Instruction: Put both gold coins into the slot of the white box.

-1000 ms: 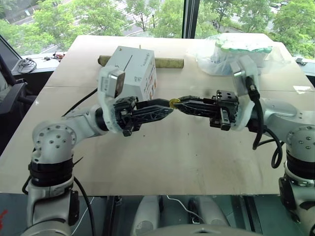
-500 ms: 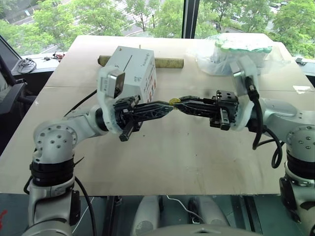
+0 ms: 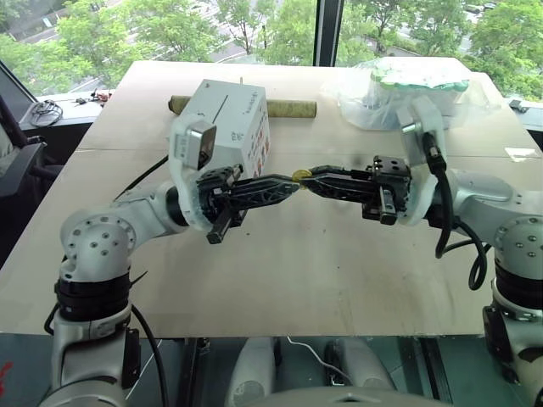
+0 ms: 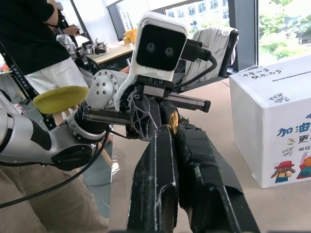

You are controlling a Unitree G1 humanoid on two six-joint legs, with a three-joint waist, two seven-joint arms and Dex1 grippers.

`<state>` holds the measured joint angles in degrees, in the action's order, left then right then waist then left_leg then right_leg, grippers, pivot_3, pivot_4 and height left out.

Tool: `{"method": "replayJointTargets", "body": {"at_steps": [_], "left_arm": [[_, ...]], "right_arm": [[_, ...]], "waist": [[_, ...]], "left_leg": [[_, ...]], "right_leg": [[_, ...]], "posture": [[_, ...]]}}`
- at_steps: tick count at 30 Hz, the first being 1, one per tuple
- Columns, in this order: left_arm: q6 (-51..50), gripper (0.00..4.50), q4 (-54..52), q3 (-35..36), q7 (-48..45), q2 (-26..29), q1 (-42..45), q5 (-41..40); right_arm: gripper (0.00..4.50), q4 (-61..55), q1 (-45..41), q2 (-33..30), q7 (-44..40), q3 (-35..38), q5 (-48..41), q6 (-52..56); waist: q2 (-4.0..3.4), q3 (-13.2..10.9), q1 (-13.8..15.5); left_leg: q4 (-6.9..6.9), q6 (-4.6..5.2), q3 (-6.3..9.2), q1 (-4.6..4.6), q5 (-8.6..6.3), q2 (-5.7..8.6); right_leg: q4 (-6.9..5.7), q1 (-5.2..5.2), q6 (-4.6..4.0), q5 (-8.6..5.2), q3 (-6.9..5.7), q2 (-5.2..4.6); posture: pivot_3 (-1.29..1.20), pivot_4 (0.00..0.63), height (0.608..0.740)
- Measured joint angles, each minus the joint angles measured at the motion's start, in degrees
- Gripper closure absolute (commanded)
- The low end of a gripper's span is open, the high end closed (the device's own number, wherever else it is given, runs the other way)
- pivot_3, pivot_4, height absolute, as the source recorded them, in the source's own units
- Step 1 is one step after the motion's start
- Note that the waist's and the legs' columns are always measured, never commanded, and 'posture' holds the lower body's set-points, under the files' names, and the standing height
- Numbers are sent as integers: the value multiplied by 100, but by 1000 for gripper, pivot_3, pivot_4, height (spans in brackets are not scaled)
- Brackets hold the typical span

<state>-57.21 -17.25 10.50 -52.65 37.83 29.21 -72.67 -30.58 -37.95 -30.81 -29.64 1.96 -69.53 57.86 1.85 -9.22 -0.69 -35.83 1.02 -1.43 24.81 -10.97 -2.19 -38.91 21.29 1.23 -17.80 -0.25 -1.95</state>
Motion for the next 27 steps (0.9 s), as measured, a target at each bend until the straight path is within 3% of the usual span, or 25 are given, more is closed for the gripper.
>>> {"method": "replayJointTargets", "body": {"at_steps": [3, 4, 9, 18, 24, 27], "left_arm": [[69, 4463, -26, -5, -92, 1, 0, 120], [88, 4500, -32, -6, -107, 0, 0, 147], [133, 4500, -31, -7, -69, -13, 0, 292], [189, 4500, -31, -6, -63, -30, -18, 422], [400, 4500, 54, 219, 247, 12, -11, 643], [569, 4500, 57, 396, 582, 31, 46, 791]], "right_arm": [[4500, 6, -1, 1, -12, -2, -2, -2], [3858, 22, -5, 4, -14, -1, -4, -2], [1973, 53, -31, -3, -124, 5, -65, -19], [1973, -9, -34, -88, -61, 5, 18, -77], [1973, -312, 374, -734, -357, 62, 834, -551], [640, -569, 710, -1242, -588, 120, 1245, -742]], "waist": [[0, 0, 0], [0, 0, 0], [0, 0, 0], [0, 0, 0], [0, -1, 17], [1, -1, 17]], "left_leg": [[0, 0, 0, 0, 0, 0], [0, 0, 0, 0, 0, 0], [0, 0, 0, 0, 0, 0], [0, 0, 0, 0, 0, 0], [0, 0, 1, 3, 0, 1], [0, 0, 1, 3, 0, 0]], "right_leg": [[0, 0, 0, 0, 0, 0], [0, 0, 0, 0, 0, 0], [0, 0, 0, 0, 0, 0], [0, 0, 0, 0, 0, 0], [4, 0, 1, 0, -2, 0], [4, 0, 1, -1, -2, -1]], "posture": [[0, 150, 740], [0, 150, 740], [0, 150, 740], [0, 150, 740], [0, 150, 740], [0, 150, 740]]}}
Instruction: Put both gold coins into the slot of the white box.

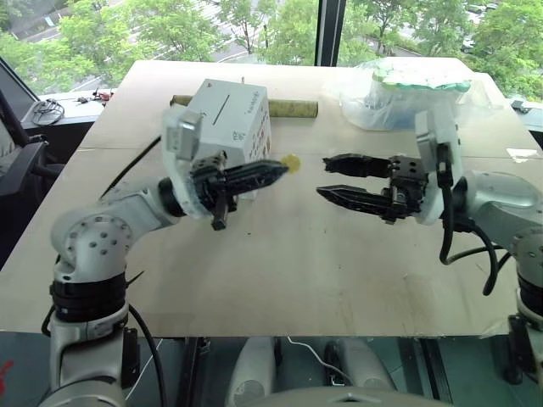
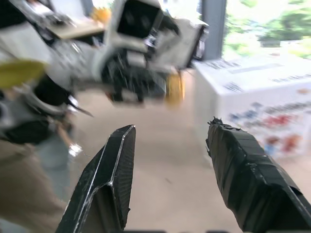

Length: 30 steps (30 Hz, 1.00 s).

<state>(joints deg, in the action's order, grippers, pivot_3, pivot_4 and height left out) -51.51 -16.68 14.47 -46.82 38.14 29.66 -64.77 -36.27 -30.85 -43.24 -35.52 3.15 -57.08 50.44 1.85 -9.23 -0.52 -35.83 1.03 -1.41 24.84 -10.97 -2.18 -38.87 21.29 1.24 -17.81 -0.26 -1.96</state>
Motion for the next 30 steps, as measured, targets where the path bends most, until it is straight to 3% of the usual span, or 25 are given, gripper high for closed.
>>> {"method": "replayJointTargets", "body": {"at_steps": [1, 8, 14, 18, 30], "left_arm": [[81, 4500, -12, 86, 179, -4, 19, 67], [663, 4500, -66, 453, 1319, -30, 234, 780], [798, 4500, 495, 181, 2184, 171, 896, 1982], [568, 4500, 1157, -249, 2229, 522, 1415, 2585], [573, 4500, 2548, -830, 1694, 444, 2132, 3481]], "right_arm": [[320, -114, 169, -175, -48, 14, 145, -70], [320, -388, 582, -680, -224, 406, 412, -211], [320, -427, 842, -1171, -427, 768, 776, -469], [320, -351, 840, -1193, -403, 1161, 805, -583], [320, 494, 479, -1608, -657, 2202, 87, -460]], "waist": [[0, 0, 3], [1, 0, -12], [6, -3, 63], [8, -5, 70], [11, -12, 112]], "left_leg": [[0, 0, 1, 0, 0, 0], [-1, 0, -1, -2, 0, 0], [-3, -1, 1, 0, 0, 2], [-2, -1, -4, -2, 0, 4], [-2, -3, -5, 1, 2, 3]], "right_leg": [[0, 0, 0, 0, -1, 0], [-1, -1, 1, 0, 2, 0], [-1, -1, 1, 0, -4, 4], [0, -1, 2, 0, 2, 5], [-1, 0, 1, 0, 0, -2]], "posture": [[0, 150, 740], [0, 150, 740], [0, 150, 740], [0, 150, 740], [0, 150, 740]]}}
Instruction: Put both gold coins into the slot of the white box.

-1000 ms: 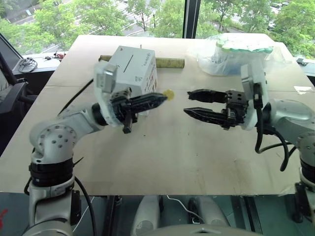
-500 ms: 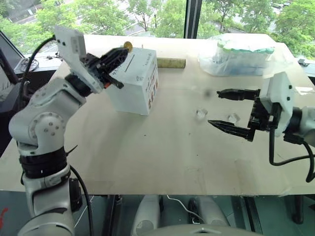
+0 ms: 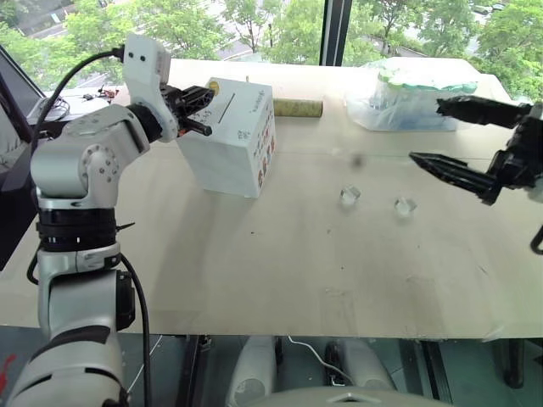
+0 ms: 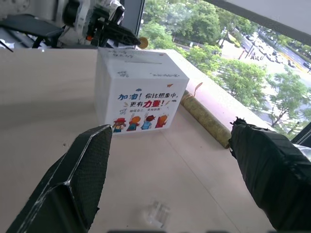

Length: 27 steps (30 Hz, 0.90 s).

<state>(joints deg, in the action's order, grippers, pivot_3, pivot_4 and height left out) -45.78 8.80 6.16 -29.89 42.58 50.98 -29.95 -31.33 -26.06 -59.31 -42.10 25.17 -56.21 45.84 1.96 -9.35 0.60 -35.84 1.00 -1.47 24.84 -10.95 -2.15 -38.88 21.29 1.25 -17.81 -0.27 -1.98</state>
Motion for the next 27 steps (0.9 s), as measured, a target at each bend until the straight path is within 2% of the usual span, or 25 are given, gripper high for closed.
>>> {"method": "replayJointTargets", "body": {"at_steps": [6, 12, 17, 27], "left_arm": [[-469, 4500, 89, -9, -23, -179, 199, 59], [-1207, 4500, 139, 11, 412, -315, 547, 192], [-1592, 4500, 163, 4, 775, -455, 726, 400], [-1990, 4500, 150, 110, 814, -686, 853, 487]], "right_arm": [[320, 440, -339, -131, -406, -126, 76, -143], [320, 578, -521, -142, -662, -354, 236, -275], [320, 565, -596, -110, -743, -522, 346, -364], [320, 545, -589, -77, -745, -620, 430, -368]], "waist": [[2, -1, 2], [2, -1, 1], [2, -1, 3], [2, -1, 16]], "left_leg": [[-1, 1, 3, 3, 0, -2], [-2, 0, 4, 3, 0, -1], [-4, -6, 3, 3, 3, -1], [-7, -23, 3, 3, 13, 0]], "right_leg": [[1, 0, 0, 0, -2, 1], [-1, 0, 0, 0, -3, 1], [-1, 0, 0, 0, -2, 0], [-4, 0, 0, 0, -3, -2]], "posture": [[0, 150, 740], [0, 150, 740], [0, 150, 740], [0, 150, 740]]}}
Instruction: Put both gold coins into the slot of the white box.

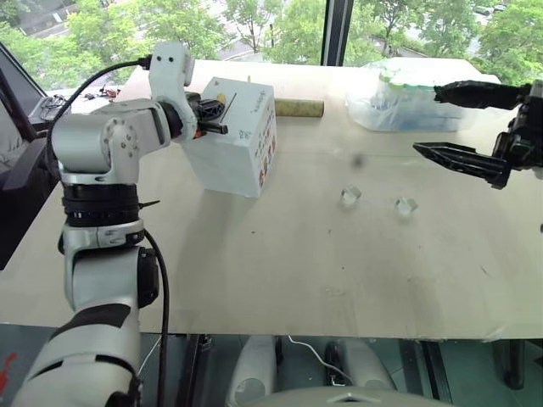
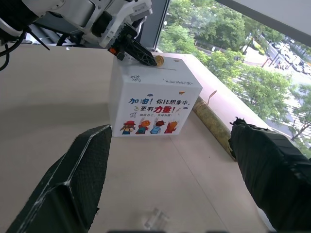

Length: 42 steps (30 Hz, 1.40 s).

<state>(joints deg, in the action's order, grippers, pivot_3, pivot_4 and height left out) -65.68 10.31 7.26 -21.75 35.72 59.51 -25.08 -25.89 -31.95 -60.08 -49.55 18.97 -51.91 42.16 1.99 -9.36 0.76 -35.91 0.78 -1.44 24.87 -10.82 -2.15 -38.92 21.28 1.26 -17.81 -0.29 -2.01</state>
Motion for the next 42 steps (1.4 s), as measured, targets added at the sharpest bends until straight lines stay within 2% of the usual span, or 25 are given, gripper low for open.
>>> {"method": "replayJointTargets", "body": {"at_steps": [13, 19, 31, 34, 37, 42], "left_arm": [[-220, 4500, 0, 53, 35, -51, 84, 84], [-241, 4500, -95, -160, -40, 12, 109, 239], [-838, 4500, -283, -226, 225, -67, 317, 452], [-738, 3676, -283, -335, 217, -38, 318, 531], [-716, 2329, -283, -312, 214, -54, 318, 530], [-834, 2329, -324, -86, 191, -93, 318, 431]], "right_arm": [[320, -128, 127, 48, 108, 1, 21, 0], [320, -134, 187, 50, 125, 1, 46, 0], [320, -160, 231, 111, 134, 1, 157, -2], [280, -193, 243, 122, 135, 1, 174, -2], [280, -238, 296, 148, 141, 1, 178, -2], [280, -293, 420, 154, 174, 14, 165, 4]], "waist": [[0, 0, -6], [0, 0, -6], [-1, 1, -6], [-1, 1, -11], [-1, 1, -12], [-1, 0, -12]], "left_leg": [[-1, -1, 0, -2, 1, 0], [-1, -2, -1, -2, 1, 0], [-5, -1, -1, -3, 1, 0], [-5, -1, -1, -4, 1, 0], [-5, -1, -1, -3, 1, -1], [-6, -2, -1, 0, 1, -1]], "right_leg": [[-2, 0, 0, 0, 1, 0], [-3, 0, 0, 0, 3, 0], [-7, -1, 0, 0, 3, 1], [-9, 0, 0, 0, 3, 2], [-8, 0, 0, 0, 4, 2], [-7, 0, 0, 0, 3, 1]], "posture": [[0, 150, 740], [0, 150, 740], [0, 150, 740], [0, 150, 740], [0, 150, 740], [0, 150, 740]]}}
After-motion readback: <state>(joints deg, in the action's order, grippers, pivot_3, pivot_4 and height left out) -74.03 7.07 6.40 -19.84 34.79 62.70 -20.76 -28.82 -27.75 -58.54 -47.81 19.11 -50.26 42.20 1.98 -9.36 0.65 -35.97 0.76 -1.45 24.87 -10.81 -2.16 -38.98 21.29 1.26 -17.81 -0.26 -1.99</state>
